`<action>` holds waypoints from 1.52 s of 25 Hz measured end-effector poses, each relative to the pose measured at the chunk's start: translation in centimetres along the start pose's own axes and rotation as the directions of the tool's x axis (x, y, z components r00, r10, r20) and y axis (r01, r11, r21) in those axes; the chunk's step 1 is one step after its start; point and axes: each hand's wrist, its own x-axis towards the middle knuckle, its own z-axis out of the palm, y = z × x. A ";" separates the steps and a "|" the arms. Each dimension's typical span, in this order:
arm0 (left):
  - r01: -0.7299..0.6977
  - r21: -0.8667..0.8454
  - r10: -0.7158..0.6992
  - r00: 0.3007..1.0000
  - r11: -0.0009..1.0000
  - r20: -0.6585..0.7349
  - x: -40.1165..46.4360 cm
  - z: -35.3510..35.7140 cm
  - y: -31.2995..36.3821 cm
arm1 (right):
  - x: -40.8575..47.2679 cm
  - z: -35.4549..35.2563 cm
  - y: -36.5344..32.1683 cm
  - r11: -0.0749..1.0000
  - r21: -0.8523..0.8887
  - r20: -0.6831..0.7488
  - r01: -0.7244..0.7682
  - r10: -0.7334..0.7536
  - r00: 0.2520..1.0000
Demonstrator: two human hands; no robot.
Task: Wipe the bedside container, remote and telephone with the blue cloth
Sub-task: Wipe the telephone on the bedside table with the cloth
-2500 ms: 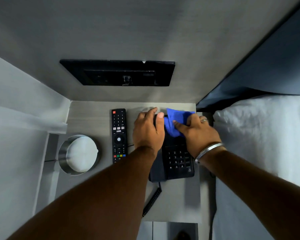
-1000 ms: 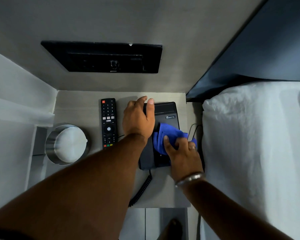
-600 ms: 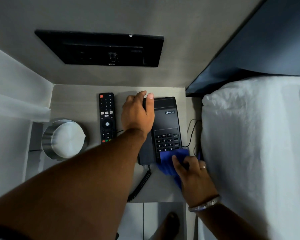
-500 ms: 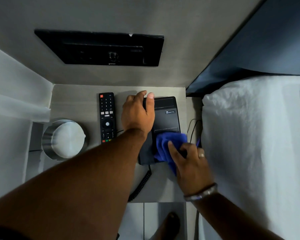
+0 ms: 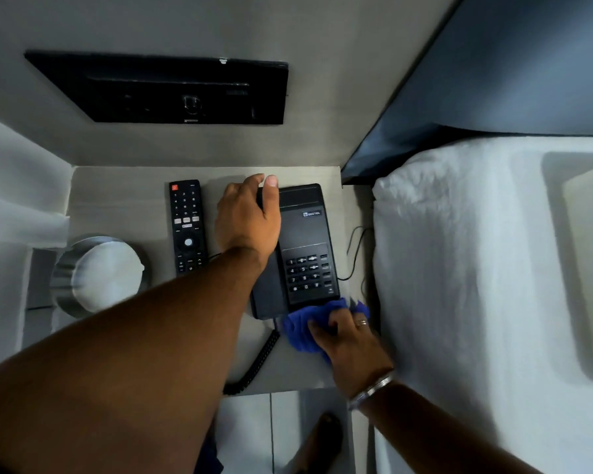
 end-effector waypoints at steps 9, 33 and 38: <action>-0.020 0.004 0.020 0.999 1.000 -0.045 0.4 0.3 -0.7 | 8.3 -3.5 1.6 0.983 0.079 -0.361 -0.168 0.185 0.914; -0.178 0.147 0.162 0.980 0.973 0.114 -7.8 -2.3 -5.8 | 4.1 -6.6 -1.9 0.968 0.249 -0.374 0.001 0.095 0.922; -0.164 0.234 0.103 0.962 0.958 0.254 -10.2 -0.6 -6.8 | 15.9 -7.6 -5.8 0.998 0.036 -0.067 0.061 -0.058 0.996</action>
